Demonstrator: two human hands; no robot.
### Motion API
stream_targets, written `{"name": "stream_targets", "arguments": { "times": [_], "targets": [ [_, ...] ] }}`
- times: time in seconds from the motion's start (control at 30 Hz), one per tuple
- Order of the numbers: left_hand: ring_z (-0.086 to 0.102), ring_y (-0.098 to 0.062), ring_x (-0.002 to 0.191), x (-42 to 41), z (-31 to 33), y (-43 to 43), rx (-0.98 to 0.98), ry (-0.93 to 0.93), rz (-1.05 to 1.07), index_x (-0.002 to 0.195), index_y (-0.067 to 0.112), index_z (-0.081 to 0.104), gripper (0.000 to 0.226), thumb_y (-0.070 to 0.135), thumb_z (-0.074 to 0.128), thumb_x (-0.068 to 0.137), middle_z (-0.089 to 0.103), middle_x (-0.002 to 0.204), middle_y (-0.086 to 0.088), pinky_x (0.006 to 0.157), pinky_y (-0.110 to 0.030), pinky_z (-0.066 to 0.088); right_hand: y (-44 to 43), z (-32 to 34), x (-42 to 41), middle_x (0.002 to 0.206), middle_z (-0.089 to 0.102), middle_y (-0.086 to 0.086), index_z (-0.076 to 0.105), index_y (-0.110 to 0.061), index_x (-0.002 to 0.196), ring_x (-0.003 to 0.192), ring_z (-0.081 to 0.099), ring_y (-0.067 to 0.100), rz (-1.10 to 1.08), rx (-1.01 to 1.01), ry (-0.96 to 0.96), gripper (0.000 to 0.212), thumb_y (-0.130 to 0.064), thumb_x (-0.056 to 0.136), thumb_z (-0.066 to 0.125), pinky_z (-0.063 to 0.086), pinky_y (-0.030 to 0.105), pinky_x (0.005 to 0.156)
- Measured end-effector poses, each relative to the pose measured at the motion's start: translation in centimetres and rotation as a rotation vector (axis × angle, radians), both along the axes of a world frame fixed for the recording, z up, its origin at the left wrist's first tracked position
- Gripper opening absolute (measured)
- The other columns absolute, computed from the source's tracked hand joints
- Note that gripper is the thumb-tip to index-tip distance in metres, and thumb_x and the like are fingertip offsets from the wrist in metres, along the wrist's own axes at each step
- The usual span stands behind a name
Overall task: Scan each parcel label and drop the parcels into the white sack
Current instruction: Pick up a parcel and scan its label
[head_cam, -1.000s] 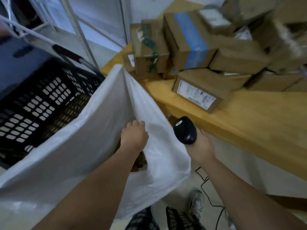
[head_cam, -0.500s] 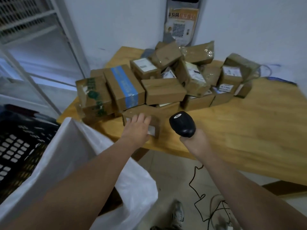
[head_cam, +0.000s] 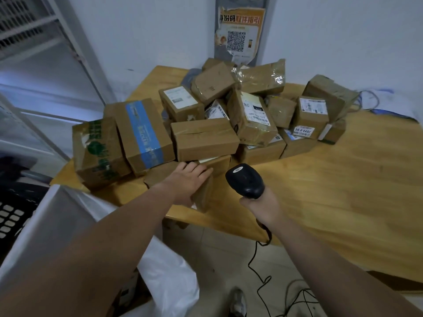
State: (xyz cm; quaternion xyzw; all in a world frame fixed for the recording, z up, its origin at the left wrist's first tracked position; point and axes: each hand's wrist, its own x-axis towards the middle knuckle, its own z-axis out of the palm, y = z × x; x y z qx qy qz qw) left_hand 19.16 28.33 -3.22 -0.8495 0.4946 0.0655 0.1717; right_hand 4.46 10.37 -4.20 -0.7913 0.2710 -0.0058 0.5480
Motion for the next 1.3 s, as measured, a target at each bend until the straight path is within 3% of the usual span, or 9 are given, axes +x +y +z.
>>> {"name": "stream_targets", "arguments": {
  "times": [0.07,0.2,0.27,0.43,0.57,0.7,0.9,1.03,1.3],
  "targets": [
    [0.015,-0.022,0.14,-0.2,0.3,-0.6,-0.129,0.121,0.046,0.154,0.02,0.003,0.109,0.055,0.07,0.075,0.016,0.155,0.0,0.115,-0.036,0.011,-0.5,-0.2,0.3,0.072,0.058,0.005,0.062,-0.007,0.085,0.065,0.055,0.012,-0.051,0.098,0.015,0.01,-0.002,0.082,0.07,0.044,0.025,0.061],
    [0.023,-0.017,0.136,-0.9,1.4,-2.0,-0.604,0.488,0.328,0.152,0.022,0.012,0.11,0.052,0.078,0.07,0.02,0.149,0.006,0.113,-0.036,0.025,-1.7,0.1,0.1,0.105,0.069,0.006,0.064,-0.017,0.112,0.094,0.066,0.021,-0.306,0.411,-0.073,0.034,-0.017,0.08,0.078,0.054,0.04,0.09],
    [0.033,-0.014,0.13,-1.1,1.7,-2.5,-0.937,0.741,0.548,0.151,0.026,0.019,0.11,0.052,0.082,0.064,0.029,0.143,0.007,0.109,-0.035,0.033,-2.5,0.6,-0.2,0.118,0.065,0.003,0.062,-0.025,0.116,0.105,0.064,0.021,-0.35,0.574,-0.181,0.04,-0.018,0.079,0.078,0.053,0.042,0.095],
    [0.064,-0.015,0.106,-1.8,2.0,-4.8,-1.48,1.163,0.976,0.141,0.022,0.042,0.072,0.036,0.076,0.079,0.062,0.126,0.001,0.081,-0.03,0.055,-3.3,1.8,-0.7,0.109,0.073,0.003,0.067,-0.02,0.113,0.109,0.066,0.019,-0.116,0.588,-0.195,0.054,-0.028,0.062,0.08,0.045,0.046,0.106],
    [0.066,-0.021,0.104,-1.7,2.4,-6.1,-1.544,1.261,1.086,0.131,0.023,0.052,0.063,0.045,0.076,0.077,0.07,0.114,0.001,0.096,-0.046,0.05,-3.9,2.5,-0.5,0.115,0.072,0.0,0.064,-0.021,0.122,0.113,0.064,0.017,-0.015,0.581,-0.188,0.063,-0.033,0.062,0.08,0.044,0.039,0.105],
    [0.067,-0.02,0.101,-1.8,3.5,-7.0,-1.52,1.346,1.111,0.129,0.021,0.052,0.056,0.046,0.069,0.082,0.071,0.109,-0.001,0.08,-0.036,0.051,-4.7,2.9,-0.3,0.113,0.073,-0.002,0.067,-0.023,0.115,0.113,0.064,0.016,0.004,0.581,-0.181,0.051,-0.028,0.066,0.078,0.044,0.033,0.102],
    [0.062,-0.02,0.111,-2.2,2.7,-6.7,-1.15,1.429,0.967,0.15,0.034,0.023,0.101,0.032,0.082,0.068,0.066,0.121,0.004,0.099,-0.049,0.047,-5.7,3.3,-0.2,0.116,0.072,0.0,0.065,-0.022,0.121,0.115,0.063,0.021,-0.061,0.57,-0.2,0.061,-0.037,0.064,0.081,0.043,0.043,0.106],
    [0.053,-0.022,0.12,-1.9,2.4,-6.4,-1.14,1.228,0.939,0.152,0.038,0.012,0.108,0.029,0.084,0.071,0.053,0.135,0.003,0.104,-0.049,0.043,-5.3,4.0,0.3,0.084,0.07,-0.003,0.067,-0.026,0.086,0.084,0.065,0.013,-0.221,0.321,-0.198,0.012,-0.029,0.08,0.077,0.05,0.027,0.074],
    [0.043,-0.016,0.129,-2.7,1.2,-7.0,-1.156,1.126,0.849,0.154,0.031,0.009,0.114,0.035,0.085,0.069,0.04,0.148,0.003,0.106,-0.04,0.041,-3.7,4.7,-0.6,0.046,0.053,-0.001,0.059,-0.009,0.06,0.046,0.05,0.013,-0.125,0.28,-0.22,0.027,-0.008,0.085,0.071,0.046,0.024,0.053]
  ]
}}
